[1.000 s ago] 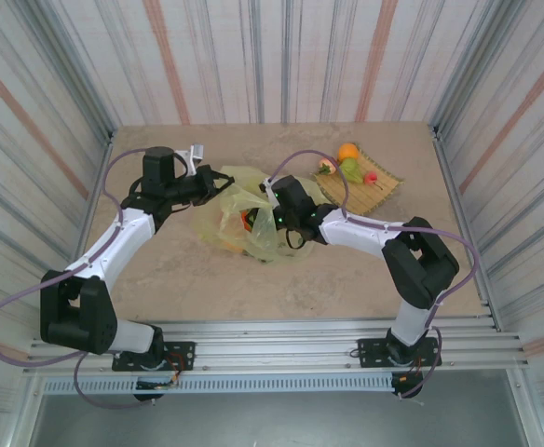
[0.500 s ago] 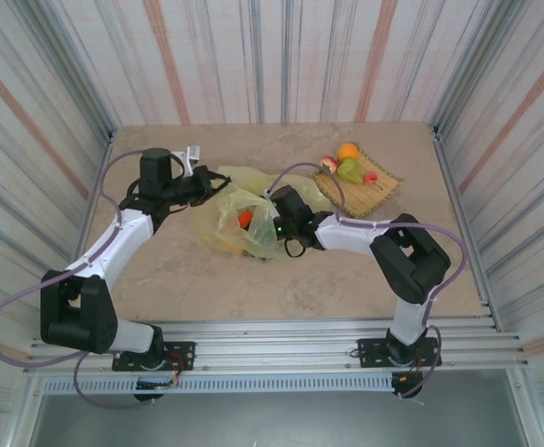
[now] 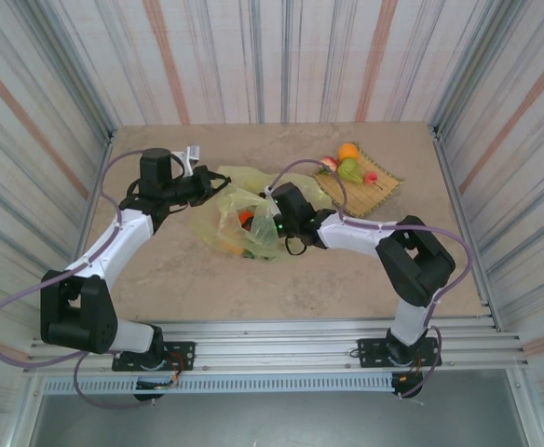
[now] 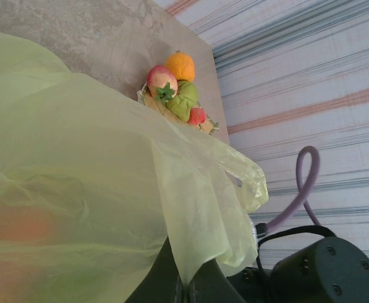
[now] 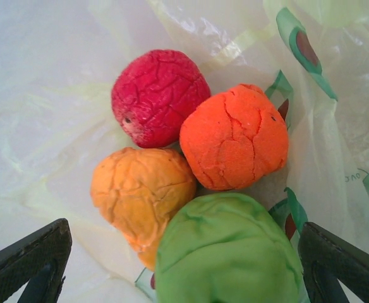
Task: Place the fruits into the plastic bag
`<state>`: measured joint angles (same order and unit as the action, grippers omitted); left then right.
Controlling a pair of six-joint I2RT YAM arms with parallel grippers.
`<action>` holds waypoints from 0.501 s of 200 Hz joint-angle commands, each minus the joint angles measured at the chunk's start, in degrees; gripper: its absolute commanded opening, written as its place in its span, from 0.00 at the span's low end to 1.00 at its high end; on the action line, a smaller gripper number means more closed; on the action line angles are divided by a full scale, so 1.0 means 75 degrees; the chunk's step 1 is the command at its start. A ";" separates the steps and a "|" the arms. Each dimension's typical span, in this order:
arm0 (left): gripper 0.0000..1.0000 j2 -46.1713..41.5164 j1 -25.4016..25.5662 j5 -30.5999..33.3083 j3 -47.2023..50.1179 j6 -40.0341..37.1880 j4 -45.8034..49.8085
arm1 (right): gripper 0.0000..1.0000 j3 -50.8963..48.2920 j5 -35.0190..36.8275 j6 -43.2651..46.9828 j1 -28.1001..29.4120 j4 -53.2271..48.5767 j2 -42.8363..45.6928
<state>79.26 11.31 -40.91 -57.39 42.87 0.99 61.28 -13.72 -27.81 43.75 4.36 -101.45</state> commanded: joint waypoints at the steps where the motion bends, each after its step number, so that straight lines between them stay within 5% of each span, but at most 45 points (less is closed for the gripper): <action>1: 0.00 -0.0285 -0.0055 -0.0080 0.0047 -0.0079 -0.0054 | 0.94 0.0071 0.0141 0.0278 -0.0074 -0.0491 0.0514; 56: 0.00 -0.0279 -0.0055 -0.0118 0.0046 -0.0068 -0.0074 | 0.93 0.0467 0.2062 0.0546 -0.0154 -0.2567 0.1317; 100: 0.00 -0.0264 -0.0112 -0.0136 0.0049 -0.0028 -0.0086 | 0.93 0.0324 0.2365 0.0881 -0.0388 -0.3290 0.1964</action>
<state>79.26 11.20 -40.91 -57.39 42.87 0.97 63.11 0.54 -23.75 42.28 -13.87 -90.04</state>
